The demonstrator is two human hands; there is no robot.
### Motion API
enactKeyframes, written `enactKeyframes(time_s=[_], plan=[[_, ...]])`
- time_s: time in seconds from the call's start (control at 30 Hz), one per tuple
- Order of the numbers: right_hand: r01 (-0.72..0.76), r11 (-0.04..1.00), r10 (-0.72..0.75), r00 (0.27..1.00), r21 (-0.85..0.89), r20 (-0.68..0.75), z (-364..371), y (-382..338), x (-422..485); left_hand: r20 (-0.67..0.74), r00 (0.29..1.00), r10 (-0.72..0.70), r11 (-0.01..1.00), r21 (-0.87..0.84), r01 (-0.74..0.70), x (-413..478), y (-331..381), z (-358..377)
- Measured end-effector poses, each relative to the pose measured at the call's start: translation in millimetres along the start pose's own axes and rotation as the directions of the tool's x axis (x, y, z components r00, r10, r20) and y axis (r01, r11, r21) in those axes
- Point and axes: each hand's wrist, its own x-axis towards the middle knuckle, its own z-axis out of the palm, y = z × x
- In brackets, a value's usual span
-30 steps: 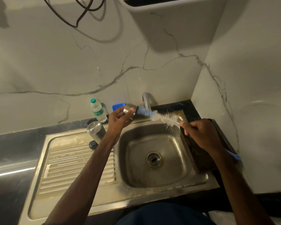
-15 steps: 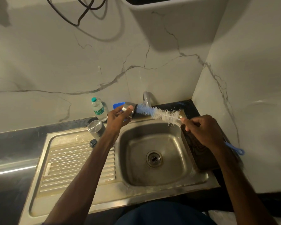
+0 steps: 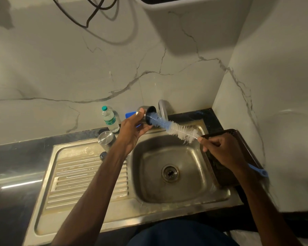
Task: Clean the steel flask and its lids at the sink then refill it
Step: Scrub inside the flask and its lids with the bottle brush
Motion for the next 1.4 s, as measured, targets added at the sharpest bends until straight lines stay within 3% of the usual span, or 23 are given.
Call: enactKeyframes(time_s=[0.27,0.4,0.53,0.73,0.93,1.07,1.27,1.4], plan=[[0.052,0.998,-0.054,0.997,0.047,0.059,15.3,-2.1,-7.7,-0.002,0.993,0.119,0.976,0.186,-0.116,6.2,2.5,-2.0],[0.079,0.996,-0.081,0.995,0.038,0.049,15.0,-4.7,-2.8,0.007,0.996,0.094,0.945,0.314,-0.092,5.5,-16.2,-3.5],[0.054,0.997,-0.055,0.998,0.055,0.029,8.0,-1.6,-4.5,-0.082,0.986,0.144,0.953,0.279,-0.116,8.5,-14.2,-17.3],[-0.004,0.996,0.002,1.0,0.09,0.014,17.6,-9.6,-4.2,0.045,0.998,0.037,0.948,0.313,-0.049,4.5,-23.9,-15.4],[-0.097,0.986,0.103,0.994,0.133,-0.035,11.0,-4.5,-13.4,-0.027,0.987,0.156,0.941,0.307,-0.14,6.7,-0.9,-30.4],[-0.16,0.966,0.18,0.98,0.201,-0.082,4.6,-3.9,-11.7,-0.026,0.989,0.148,0.943,0.306,-0.133,1.6,0.4,-35.3],[-0.205,0.926,0.19,0.979,0.318,0.076,21.2,-15.5,-1.3,0.059,0.997,0.056,0.961,0.266,-0.069,-16.1,-26.0,-18.9],[-0.113,0.923,0.063,0.987,0.368,0.145,25.3,-19.7,1.8,0.102,0.995,0.011,0.992,0.123,-0.023,-25.8,-38.1,-10.8]])
